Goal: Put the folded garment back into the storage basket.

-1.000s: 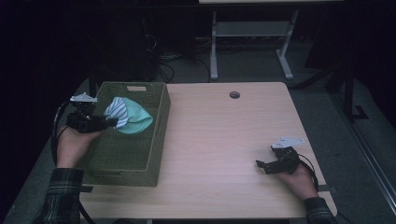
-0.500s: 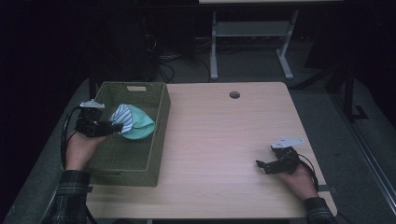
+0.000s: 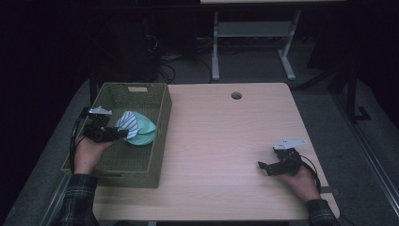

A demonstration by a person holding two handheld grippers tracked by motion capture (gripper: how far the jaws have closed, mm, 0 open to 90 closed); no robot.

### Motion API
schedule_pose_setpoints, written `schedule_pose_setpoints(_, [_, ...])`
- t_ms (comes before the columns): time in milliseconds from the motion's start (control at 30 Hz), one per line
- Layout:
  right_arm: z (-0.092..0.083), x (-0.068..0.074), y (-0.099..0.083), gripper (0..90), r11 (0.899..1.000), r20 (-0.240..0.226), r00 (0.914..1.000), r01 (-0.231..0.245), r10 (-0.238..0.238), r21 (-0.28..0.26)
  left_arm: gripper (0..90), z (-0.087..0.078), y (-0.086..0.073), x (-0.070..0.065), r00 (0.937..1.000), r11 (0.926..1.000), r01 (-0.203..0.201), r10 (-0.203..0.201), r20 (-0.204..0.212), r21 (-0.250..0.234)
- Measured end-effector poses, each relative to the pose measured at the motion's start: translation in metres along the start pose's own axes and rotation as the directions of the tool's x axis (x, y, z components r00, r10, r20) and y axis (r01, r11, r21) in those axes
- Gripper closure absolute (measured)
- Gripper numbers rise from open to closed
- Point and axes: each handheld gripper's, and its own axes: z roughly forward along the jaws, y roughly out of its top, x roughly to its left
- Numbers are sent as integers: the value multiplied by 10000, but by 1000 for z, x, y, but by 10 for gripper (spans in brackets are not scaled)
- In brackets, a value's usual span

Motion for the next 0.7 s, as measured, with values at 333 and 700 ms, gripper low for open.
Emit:
schedule_pose_setpoints(333, [0, 0, 0, 87, 10000, -2, 10000, -1, 1, 13, 678, 12, -8, 3, 10000, 9998, 60, -59, -16, 181])
schedule_pose_setpoints(700, [0, 0, 0, 87, 10000, -5, 10000, -30, 30, -11, 667, 29, -13, 1, 9997, 9935, -85, 113, -238, 1137])
